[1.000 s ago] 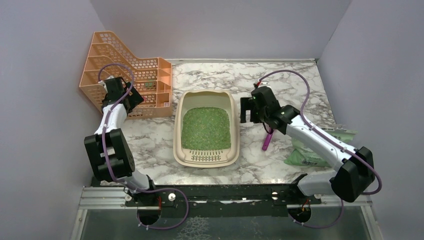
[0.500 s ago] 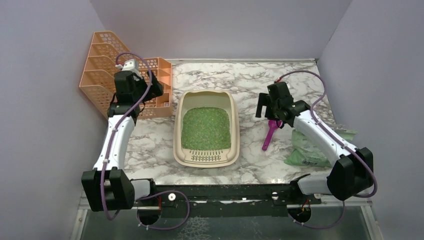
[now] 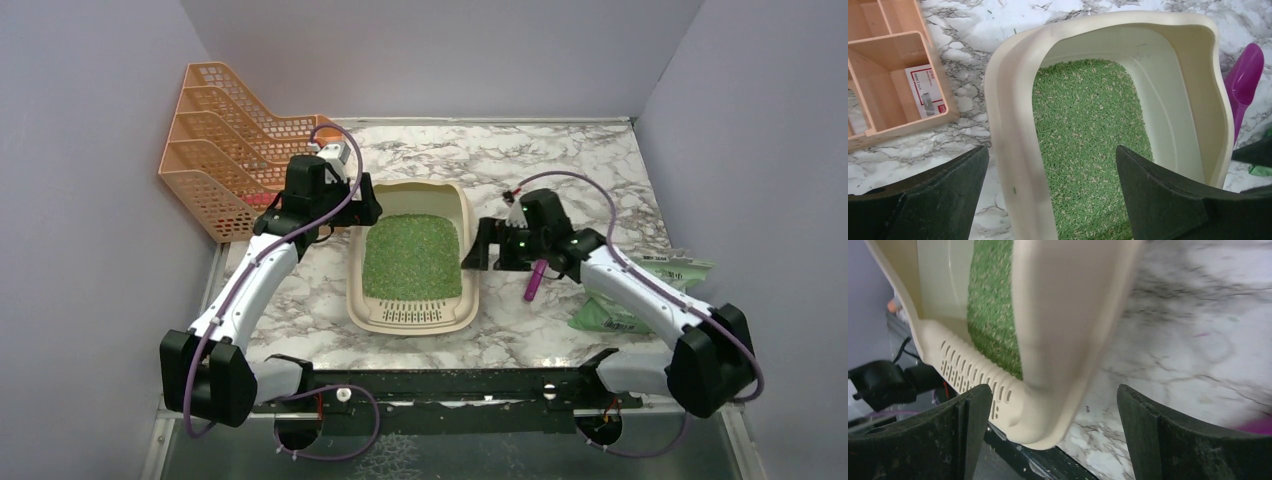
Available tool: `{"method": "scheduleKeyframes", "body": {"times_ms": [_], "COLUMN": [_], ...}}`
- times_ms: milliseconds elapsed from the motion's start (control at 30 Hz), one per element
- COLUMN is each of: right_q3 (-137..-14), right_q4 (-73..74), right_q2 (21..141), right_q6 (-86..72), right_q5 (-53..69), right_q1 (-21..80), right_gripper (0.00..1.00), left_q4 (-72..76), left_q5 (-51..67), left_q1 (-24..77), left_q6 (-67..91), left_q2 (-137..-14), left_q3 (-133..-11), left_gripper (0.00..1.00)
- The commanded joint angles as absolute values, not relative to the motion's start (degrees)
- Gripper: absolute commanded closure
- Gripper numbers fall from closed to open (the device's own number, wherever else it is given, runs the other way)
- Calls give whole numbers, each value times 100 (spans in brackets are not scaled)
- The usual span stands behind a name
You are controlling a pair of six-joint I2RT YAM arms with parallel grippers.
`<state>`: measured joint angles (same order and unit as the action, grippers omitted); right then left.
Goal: Fill the litter box with clean litter
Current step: Adjust the litter box at the center of the board.
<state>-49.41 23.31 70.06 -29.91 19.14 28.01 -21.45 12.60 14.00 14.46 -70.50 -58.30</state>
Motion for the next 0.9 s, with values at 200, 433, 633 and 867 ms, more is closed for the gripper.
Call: {"method": "scheduleKeyframes", "body": {"times_ms": [200, 433, 633, 867], "right_q3": [-5383, -5694, -5655, -6017], "right_q4": [1195, 1107, 1651, 3153], "right_q2": [8374, 8772, 8573, 7518], "right_q6": [-3697, -3944, -4023, -3571], "right_q5": [2408, 2172, 1459, -1302], "right_q1": [3607, 3883, 3882, 3879], "right_gripper": [0, 0, 0, 0], "left_q4": [-2497, -2595, -2654, -2608], "left_q5": [766, 720, 812, 1190], "left_q1": [1416, 1415, 1424, 1524], "left_q6": [1280, 1253, 1210, 1154], "left_q2": [-6853, -6900, -7005, -7191], "left_q3": [-6119, -6269, -6359, -6749], "left_gripper": [3, 3, 3, 4]}}
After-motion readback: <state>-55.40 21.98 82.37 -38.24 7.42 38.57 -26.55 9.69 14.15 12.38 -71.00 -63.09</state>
